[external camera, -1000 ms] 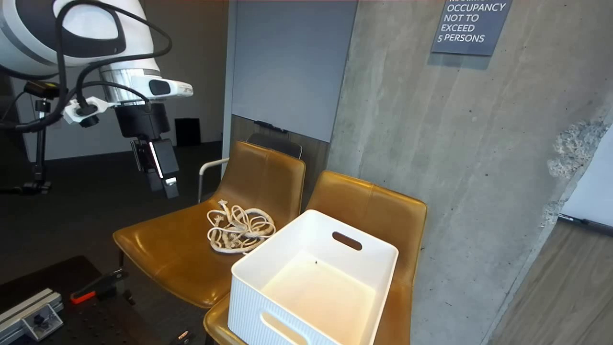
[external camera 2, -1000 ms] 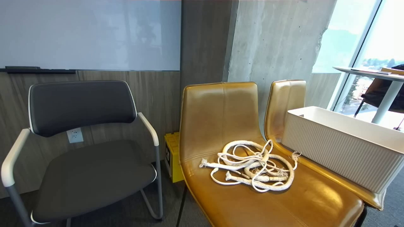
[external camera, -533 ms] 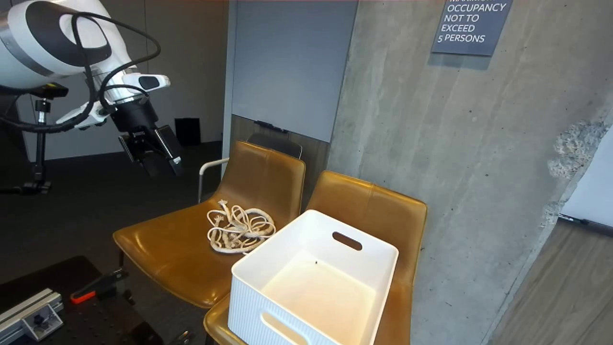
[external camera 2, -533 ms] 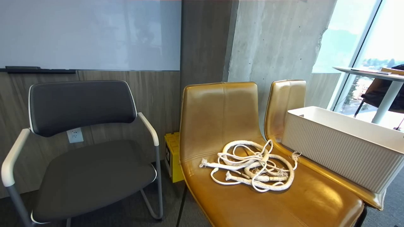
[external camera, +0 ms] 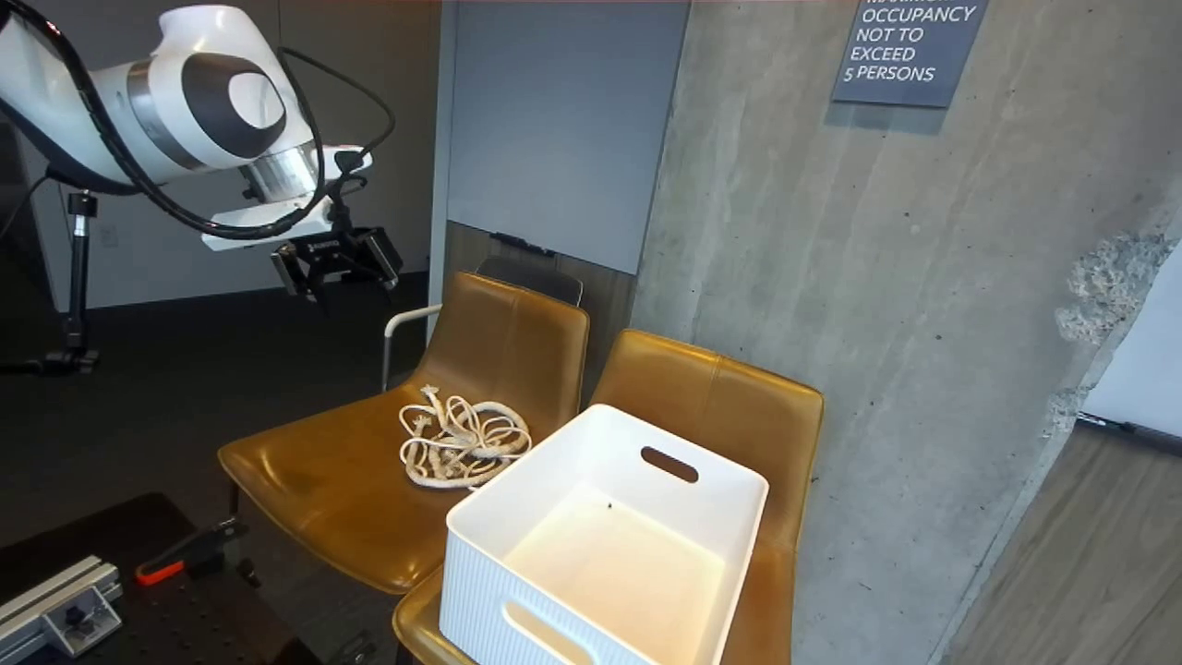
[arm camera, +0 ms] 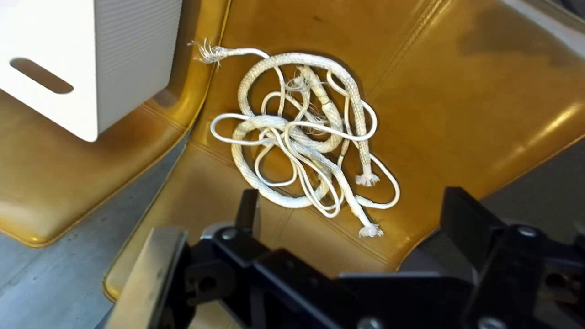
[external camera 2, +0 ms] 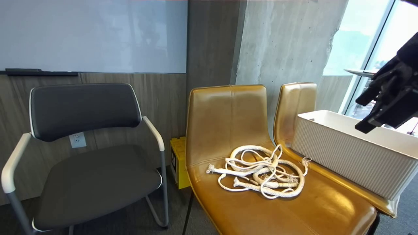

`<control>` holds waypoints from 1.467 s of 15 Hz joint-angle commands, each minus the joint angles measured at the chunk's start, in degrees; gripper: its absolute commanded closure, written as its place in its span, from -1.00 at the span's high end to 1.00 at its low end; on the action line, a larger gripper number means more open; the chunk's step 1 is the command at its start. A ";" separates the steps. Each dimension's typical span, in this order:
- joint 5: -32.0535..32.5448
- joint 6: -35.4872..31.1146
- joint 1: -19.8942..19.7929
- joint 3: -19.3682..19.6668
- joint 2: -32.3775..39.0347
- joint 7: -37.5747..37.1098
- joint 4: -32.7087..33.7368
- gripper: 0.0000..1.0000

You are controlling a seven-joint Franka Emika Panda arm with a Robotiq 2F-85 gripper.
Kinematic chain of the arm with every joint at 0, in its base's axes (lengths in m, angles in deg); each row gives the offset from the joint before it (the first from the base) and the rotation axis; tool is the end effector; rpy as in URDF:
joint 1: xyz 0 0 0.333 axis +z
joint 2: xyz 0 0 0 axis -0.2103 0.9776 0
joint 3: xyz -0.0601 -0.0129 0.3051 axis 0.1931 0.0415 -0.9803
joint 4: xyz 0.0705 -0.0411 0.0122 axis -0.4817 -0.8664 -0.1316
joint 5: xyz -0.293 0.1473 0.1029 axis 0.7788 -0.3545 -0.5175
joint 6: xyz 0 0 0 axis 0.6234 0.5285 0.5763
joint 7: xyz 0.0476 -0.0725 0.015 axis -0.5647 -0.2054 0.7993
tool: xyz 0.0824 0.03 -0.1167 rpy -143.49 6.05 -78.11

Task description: Put the white rope in the white basket, remove the white rope from the basket and put back on the chair

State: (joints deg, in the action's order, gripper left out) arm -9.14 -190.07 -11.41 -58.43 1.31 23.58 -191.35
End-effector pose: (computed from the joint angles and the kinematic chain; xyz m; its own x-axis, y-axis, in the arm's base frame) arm 0.4424 0.1423 0.3849 0.7659 0.5797 0.2782 0.4864 -0.8053 0.3391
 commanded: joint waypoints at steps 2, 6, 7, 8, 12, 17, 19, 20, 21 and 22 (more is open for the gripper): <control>-2.35 -3.24 3.98 3.86 15.10 15.60 12.17 1.00; -6.50 -1.53 4.33 3.28 25.53 31.55 21.42 1.00; -7.11 -0.69 3.97 2.84 28.36 35.47 24.07 1.00; -7.46 0.30 3.57 2.40 30.61 39.22 26.39 1.00; -5.32 6.09 3.79 3.11 40.43 51.60 37.10 1.00; -2.32 10.74 5.91 6.54 51.25 58.91 49.04 1.00; -1.13 10.88 6.75 8.05 55.05 59.65 52.16 1.00; -0.46 10.66 7.23 8.87 56.88 59.71 53.36 1.00; -0.14 10.62 7.44 9.47 58.47 59.92 54.45 1.00; 0.28 10.54 7.70 10.10 60.01 60.00 55.33 1.00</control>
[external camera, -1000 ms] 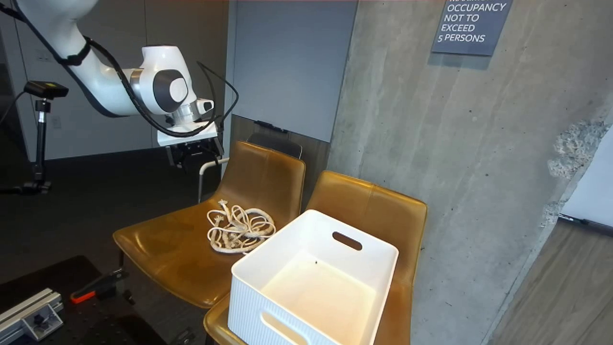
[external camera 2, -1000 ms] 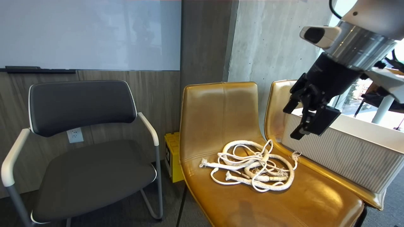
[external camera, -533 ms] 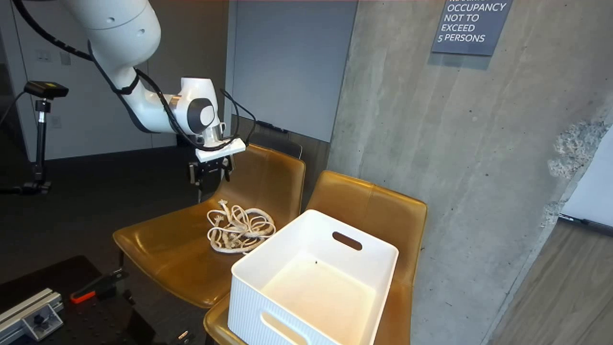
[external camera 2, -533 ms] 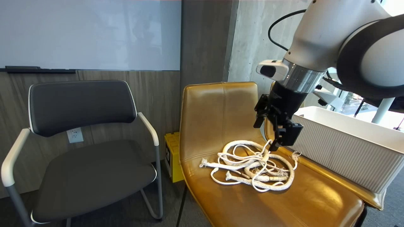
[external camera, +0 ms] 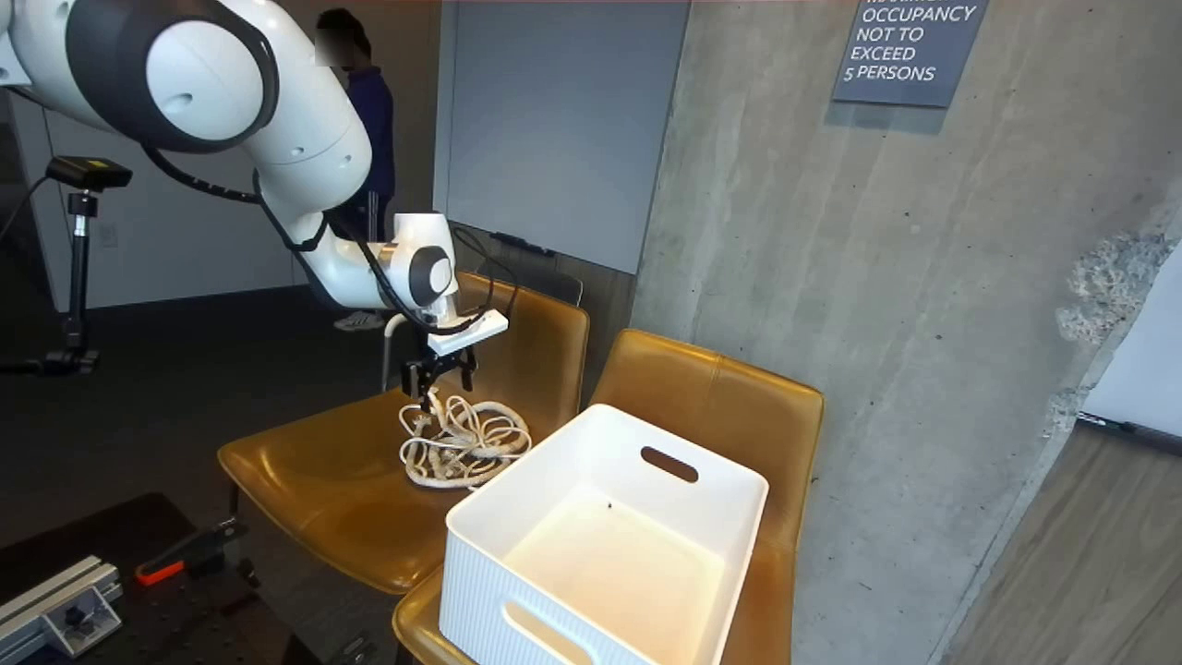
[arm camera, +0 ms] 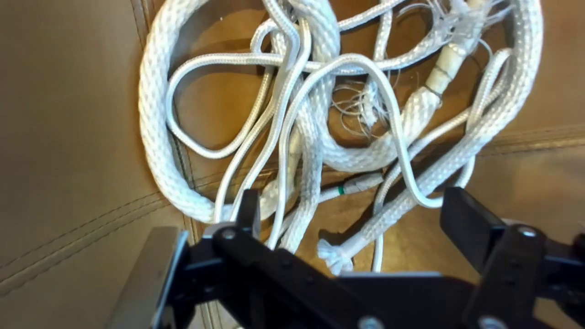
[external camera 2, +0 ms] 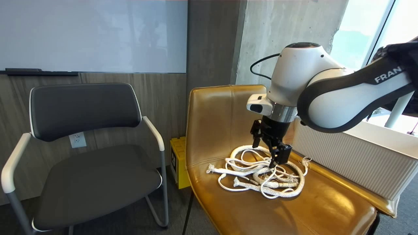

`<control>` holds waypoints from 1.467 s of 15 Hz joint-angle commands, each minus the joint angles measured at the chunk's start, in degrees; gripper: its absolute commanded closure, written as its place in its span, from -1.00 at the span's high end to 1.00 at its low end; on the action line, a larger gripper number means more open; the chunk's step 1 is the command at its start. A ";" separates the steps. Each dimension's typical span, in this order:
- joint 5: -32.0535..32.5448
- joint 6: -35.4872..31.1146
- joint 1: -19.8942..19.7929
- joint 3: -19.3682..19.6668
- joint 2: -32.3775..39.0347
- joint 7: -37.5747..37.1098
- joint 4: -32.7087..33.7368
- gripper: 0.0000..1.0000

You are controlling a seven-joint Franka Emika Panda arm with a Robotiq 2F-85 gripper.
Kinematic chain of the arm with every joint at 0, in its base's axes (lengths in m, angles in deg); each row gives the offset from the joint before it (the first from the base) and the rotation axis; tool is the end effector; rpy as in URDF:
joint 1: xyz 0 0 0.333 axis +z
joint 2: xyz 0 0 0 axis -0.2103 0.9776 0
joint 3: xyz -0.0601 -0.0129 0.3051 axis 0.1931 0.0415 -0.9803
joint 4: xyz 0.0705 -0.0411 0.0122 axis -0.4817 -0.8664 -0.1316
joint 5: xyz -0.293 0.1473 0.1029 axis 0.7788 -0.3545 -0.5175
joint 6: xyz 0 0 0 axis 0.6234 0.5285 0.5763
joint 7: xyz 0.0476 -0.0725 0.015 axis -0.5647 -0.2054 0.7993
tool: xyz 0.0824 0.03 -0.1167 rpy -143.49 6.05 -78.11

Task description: Put the white rope in the white basket, remove the white rope from the basket and put back on the chair

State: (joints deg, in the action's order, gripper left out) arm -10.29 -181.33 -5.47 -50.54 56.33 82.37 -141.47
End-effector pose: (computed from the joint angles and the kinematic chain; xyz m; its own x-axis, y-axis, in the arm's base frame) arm 0.6544 0.1593 0.1797 0.0779 0.9933 -0.0851 0.9813 -0.0614 0.1823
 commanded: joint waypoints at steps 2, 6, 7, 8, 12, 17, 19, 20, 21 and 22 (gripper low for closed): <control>2.16 1.52 2.30 3.56 8.23 1.00 7.49 1.00; 2.40 1.67 2.96 5.25 14.37 0.57 12.46 1.00; 2.28 1.68 3.13 5.41 15.50 0.45 13.39 1.00; 2.02 1.87 3.42 5.32 16.58 0.26 14.34 1.00; 1.50 0.92 4.89 5.47 18.76 -2.35 15.16 0.36; 1.22 0.61 5.84 6.05 16.51 -8.25 12.61 -0.39; 1.24 0.37 6.27 5.96 14.65 -11.24 10.54 -0.70; 1.40 0.38 6.59 6.04 13.85 -12.77 9.66 -0.87; 1.70 0.53 7.18 6.38 12.55 -14.85 8.30 -0.98; 1.95 0.75 7.59 6.62 11.43 -16.68 7.22 -1.00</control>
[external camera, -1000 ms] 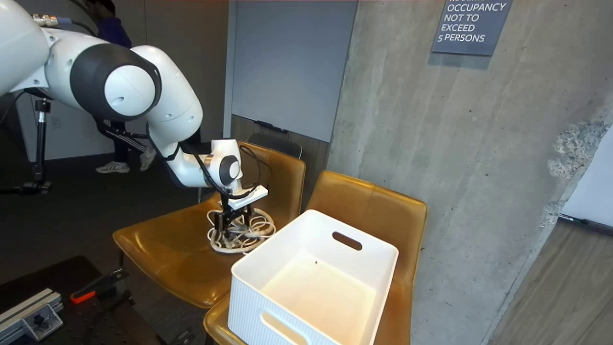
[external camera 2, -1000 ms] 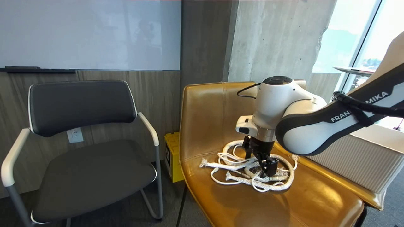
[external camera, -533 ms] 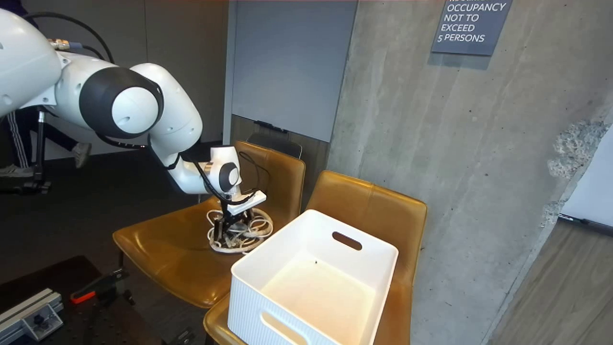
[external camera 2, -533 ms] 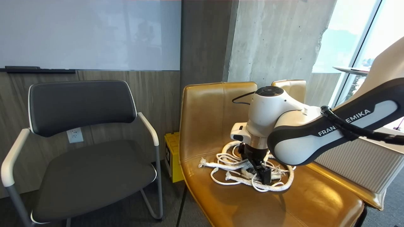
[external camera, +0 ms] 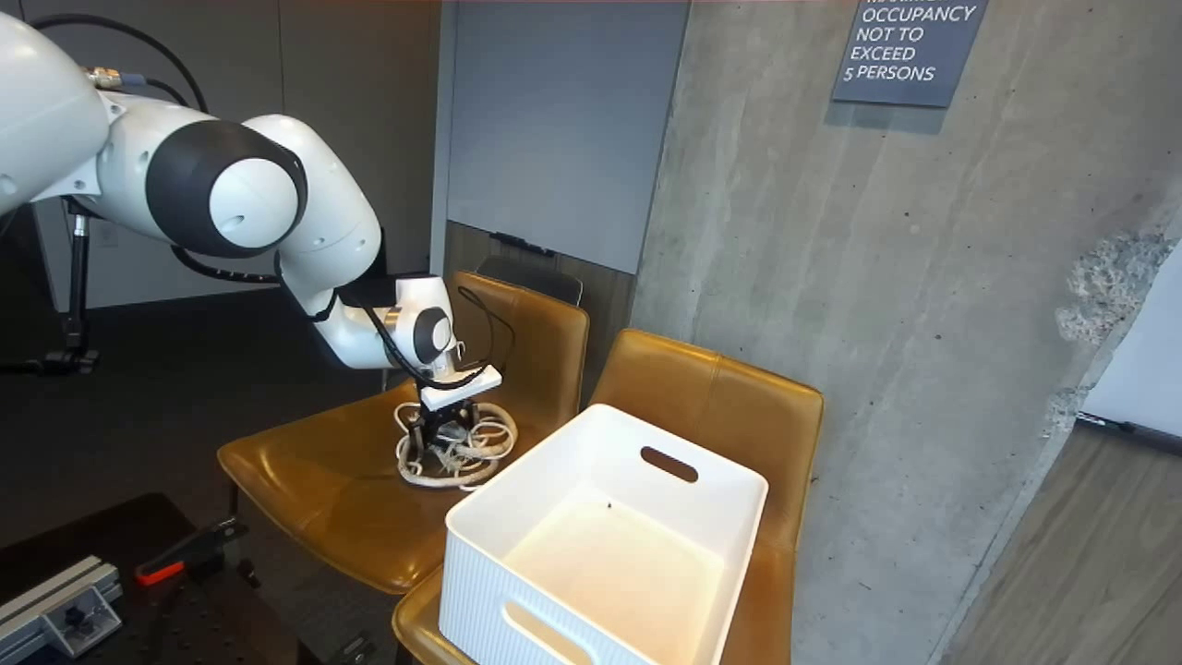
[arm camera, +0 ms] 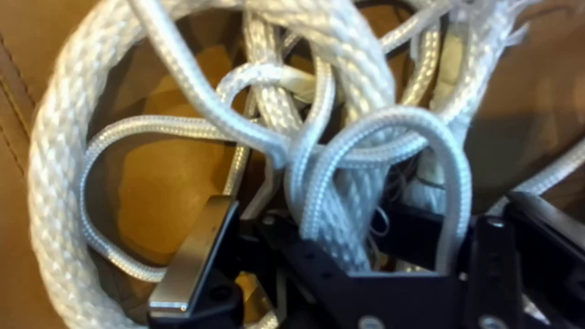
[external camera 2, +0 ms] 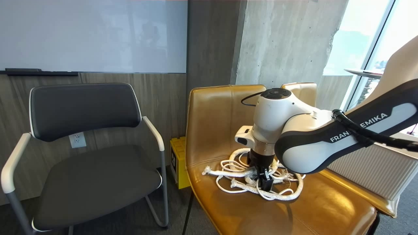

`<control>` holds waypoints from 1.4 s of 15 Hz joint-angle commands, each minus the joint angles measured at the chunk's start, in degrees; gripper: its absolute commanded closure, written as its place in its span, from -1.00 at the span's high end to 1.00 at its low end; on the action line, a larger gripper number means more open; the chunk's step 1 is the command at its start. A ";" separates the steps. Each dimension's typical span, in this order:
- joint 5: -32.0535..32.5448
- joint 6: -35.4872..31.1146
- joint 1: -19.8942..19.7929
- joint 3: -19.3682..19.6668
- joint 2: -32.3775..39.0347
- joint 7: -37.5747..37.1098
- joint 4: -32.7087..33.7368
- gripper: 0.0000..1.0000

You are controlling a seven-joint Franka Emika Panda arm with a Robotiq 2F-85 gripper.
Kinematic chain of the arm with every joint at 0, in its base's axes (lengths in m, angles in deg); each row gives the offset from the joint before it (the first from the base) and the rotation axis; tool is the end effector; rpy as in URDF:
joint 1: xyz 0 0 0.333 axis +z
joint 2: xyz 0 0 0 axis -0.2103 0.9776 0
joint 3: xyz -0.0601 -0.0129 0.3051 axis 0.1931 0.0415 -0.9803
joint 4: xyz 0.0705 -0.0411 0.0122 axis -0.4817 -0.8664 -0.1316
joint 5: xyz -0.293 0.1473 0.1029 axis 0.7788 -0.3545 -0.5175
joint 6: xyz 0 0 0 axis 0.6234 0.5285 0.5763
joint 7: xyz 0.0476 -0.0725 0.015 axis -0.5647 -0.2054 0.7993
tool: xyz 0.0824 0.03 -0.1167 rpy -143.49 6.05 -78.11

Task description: Put the white rope in the white basket, remove the white rope from the basket and put back on the chair

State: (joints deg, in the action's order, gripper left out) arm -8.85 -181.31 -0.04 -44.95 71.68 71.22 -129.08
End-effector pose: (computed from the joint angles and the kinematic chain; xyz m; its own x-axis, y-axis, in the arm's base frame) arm 0.6681 0.1672 0.0768 0.2276 0.9634 -0.1415 0.9629 -0.2010 0.1802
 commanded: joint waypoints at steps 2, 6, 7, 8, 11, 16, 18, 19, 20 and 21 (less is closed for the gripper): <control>0.90 1.06 2.79 1.43 -7.54 -9.61 -8.57 -1.00; 2.22 1.65 2.91 2.35 -18.30 -16.99 -17.55 -1.00; 2.68 1.92 2.73 2.66 -20.64 -18.43 -18.97 -1.00; 3.56 2.03 2.65 3.28 -23.17 -19.96 -20.47 -1.00; 6.16 4.08 2.23 5.07 -31.02 -23.78 -23.82 -1.00; 11.54 9.04 -0.26 6.84 -43.02 -27.98 -25.44 -1.00; 13.38 11.67 -2.24 6.88 -47.16 -28.57 -24.77 -1.00; 13.90 13.06 -3.44 6.72 -49.17 -28.17 -24.22 -1.00; 14.39 14.56 -4.64 6.68 -50.99 -27.75 -23.46 -1.00; 14.65 15.91 -5.88 6.64 -52.66 -27.02 -22.56 -1.00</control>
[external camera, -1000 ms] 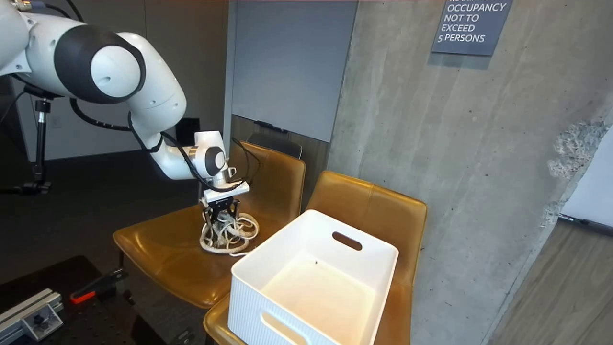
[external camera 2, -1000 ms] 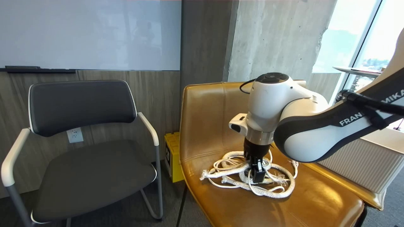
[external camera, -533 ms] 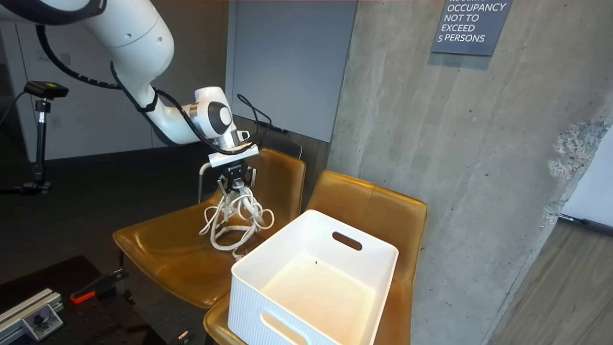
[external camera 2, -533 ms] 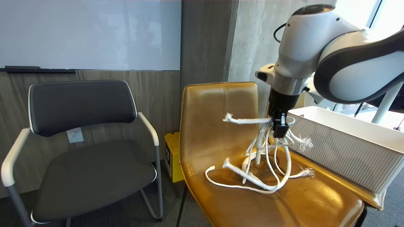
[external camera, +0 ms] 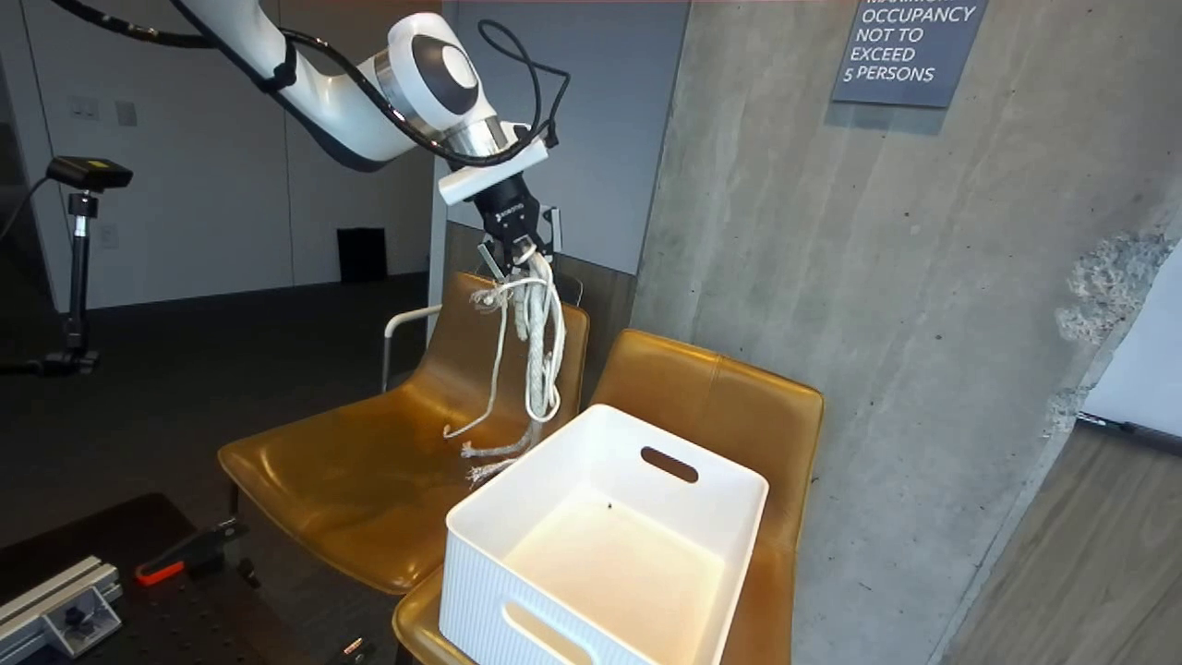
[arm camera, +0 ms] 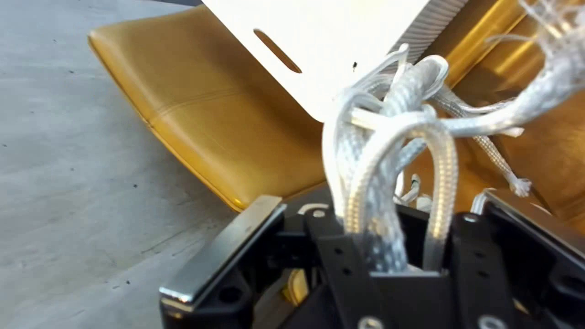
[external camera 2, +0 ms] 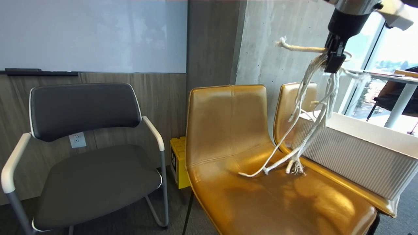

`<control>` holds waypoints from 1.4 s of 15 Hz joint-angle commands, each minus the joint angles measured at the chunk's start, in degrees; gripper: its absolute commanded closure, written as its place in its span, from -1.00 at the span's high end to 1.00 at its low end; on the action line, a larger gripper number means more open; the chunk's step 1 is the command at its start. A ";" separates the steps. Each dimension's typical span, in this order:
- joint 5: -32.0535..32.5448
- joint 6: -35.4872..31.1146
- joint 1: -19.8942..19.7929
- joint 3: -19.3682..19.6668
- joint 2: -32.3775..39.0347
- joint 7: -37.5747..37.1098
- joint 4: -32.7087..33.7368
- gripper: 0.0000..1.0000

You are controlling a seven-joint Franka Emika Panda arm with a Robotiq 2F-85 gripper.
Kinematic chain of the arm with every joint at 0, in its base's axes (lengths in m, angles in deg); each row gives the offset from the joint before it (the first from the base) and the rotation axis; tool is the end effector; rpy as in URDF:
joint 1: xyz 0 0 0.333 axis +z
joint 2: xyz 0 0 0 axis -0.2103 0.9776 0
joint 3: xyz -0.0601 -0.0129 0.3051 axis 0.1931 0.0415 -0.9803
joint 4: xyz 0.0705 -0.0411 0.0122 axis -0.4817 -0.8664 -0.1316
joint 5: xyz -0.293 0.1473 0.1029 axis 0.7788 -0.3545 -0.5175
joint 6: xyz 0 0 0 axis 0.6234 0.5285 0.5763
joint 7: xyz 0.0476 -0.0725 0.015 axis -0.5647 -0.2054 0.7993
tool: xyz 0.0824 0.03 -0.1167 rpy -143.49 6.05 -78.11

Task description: Put the white rope in the white basket, remove the white rope from the basket and put back on the chair

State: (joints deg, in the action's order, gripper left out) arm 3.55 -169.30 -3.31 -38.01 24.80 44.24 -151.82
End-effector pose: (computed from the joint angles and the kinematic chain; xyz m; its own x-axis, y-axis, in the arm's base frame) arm 0.6178 0.0251 0.4422 0.7288 0.6838 -0.0350 0.5750 -0.5835 0.5735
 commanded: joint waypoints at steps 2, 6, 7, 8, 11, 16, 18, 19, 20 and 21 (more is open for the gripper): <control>2.13 6.93 -5.12 -0.14 -8.53 1.58 2.71 -1.00; 1.52 13.41 -10.04 1.02 -10.80 6.81 11.19 -1.00; 1.25 15.02 -11.21 1.45 -10.81 8.39 13.84 -1.00; 0.85 16.66 -12.36 1.97 -10.24 10.29 17.19 -1.00; -0.20 19.96 -15.26 3.61 -7.80 15.87 26.52 -1.00; -0.27 17.26 -16.50 3.74 -7.77 14.44 21.70 -1.00; -0.27 15.95 -16.44 3.67 -7.79 12.90 17.37 -1.00; -0.61 15.53 -16.68 3.81 -7.54 12.38 15.59 -1.00; -0.82 15.11 -16.99 3.87 -7.35 12.01 14.11 -1.00; -0.88 14.35 -17.30 4.07 -7.32 11.55 12.36 -1.00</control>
State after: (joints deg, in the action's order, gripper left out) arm 3.83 -152.41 -19.72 -34.29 18.39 56.62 -134.96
